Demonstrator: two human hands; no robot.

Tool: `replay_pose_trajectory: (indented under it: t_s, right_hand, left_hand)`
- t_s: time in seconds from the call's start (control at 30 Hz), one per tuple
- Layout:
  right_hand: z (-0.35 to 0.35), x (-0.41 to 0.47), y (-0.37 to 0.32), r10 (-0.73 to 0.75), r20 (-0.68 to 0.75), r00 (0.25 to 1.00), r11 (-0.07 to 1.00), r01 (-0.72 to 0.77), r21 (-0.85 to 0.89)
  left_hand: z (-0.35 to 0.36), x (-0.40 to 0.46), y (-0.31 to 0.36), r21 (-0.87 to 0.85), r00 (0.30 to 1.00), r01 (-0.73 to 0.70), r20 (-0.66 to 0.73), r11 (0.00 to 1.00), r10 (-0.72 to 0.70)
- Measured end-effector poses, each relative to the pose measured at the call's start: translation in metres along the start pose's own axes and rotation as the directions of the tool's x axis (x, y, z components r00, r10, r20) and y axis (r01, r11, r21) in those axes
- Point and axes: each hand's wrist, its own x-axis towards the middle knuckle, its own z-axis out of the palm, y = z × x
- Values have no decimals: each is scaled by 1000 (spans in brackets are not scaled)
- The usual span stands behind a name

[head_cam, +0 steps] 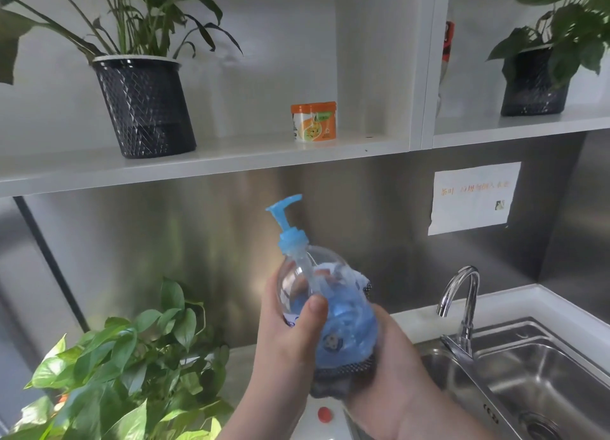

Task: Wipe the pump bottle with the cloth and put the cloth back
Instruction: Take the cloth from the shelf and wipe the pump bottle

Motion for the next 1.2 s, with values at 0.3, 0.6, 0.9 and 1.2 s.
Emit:
replay_pose_trajectory:
  t_s: [0.3, 0.6, 0.9, 1.2]
  right_hand:
    - [-8, 17, 9, -134, -13, 991, 908, 128, 398]
    - [-16, 20, 12, -85, -10, 996, 948, 84, 307]
    - [-33, 24, 40, 69, -71, 995, 961, -47, 272]
    - [-86, 42, 79, 154, -280, 948, 966, -84, 246]
  left_hand:
    - [-4, 23, -11, 151, 984, -46, -163, 988, 71]
    - [9, -5, -10, 179, 995, -51, -78, 982, 66]
    - [-21, 8, -36, 361, 996, -11, -78, 933, 42]
    - [-65, -21, -101, 329, 952, 302, -163, 895, -261]
